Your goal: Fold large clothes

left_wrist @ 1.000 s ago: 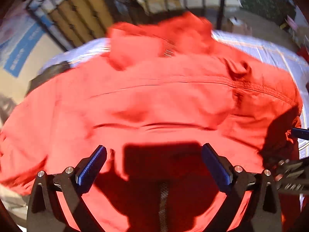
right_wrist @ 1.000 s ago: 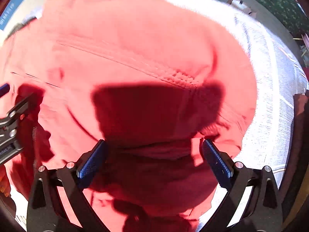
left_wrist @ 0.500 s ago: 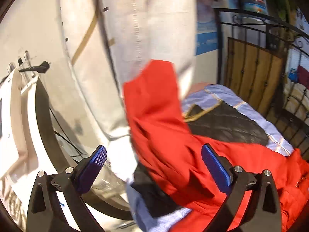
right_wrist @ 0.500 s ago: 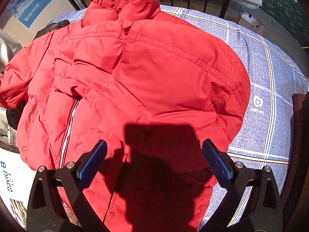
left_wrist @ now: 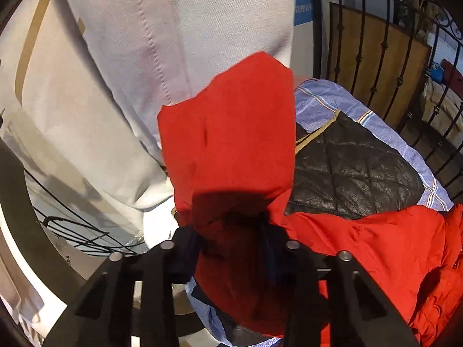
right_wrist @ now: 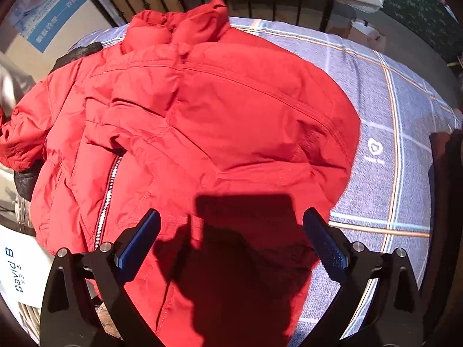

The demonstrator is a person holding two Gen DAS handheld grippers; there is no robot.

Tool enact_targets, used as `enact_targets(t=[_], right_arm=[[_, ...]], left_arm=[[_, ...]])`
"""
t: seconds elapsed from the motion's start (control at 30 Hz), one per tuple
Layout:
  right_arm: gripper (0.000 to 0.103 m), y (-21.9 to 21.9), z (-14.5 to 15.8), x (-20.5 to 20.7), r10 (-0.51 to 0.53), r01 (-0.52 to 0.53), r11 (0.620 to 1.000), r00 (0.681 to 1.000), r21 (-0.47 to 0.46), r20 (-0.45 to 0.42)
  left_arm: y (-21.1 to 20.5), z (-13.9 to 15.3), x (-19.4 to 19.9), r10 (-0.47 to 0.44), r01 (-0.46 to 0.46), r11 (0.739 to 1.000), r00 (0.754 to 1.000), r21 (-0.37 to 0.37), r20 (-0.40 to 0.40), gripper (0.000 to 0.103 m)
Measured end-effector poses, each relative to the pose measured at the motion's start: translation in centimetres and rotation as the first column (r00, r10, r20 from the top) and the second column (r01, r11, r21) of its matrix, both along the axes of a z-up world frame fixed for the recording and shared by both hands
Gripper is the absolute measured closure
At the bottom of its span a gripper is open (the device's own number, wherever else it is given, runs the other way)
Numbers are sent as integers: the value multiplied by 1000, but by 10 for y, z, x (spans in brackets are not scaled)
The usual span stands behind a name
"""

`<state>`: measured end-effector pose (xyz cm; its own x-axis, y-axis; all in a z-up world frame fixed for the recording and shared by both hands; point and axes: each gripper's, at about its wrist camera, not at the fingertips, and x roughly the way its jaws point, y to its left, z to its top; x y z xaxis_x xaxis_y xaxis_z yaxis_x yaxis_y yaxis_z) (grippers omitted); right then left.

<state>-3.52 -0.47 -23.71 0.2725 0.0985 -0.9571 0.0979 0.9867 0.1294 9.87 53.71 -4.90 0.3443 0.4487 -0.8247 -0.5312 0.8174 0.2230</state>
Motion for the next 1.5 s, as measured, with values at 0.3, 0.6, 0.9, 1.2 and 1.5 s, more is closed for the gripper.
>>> enact_targets(t=[0.3,0.6,0.9,1.2,1.5], right_arm=[[6,-29,0,-9,-104,104,994,995,28,-1],[6,-33,7,-9,-124,124,992,992,31,25],[6,-66,-4,-20,-215,215,976,977,28,-14],[6,-68,-4,16,-195,196,979,981,56,-9],[6,-44,53,70,-80,76,996,985,37,156]], left_arm=[[-155,118,15,-348,342,937,882,76,317,88],[-397,65,9,-699,705,701,651,107,296,88],[-520,-67,-18,-810,809,586,585,-43,-26,86],[-508,-78,-62,-897,896,441,438,-56,-57,5],[-456,-35,-68,-836,844,533,536,-62,117,6]])
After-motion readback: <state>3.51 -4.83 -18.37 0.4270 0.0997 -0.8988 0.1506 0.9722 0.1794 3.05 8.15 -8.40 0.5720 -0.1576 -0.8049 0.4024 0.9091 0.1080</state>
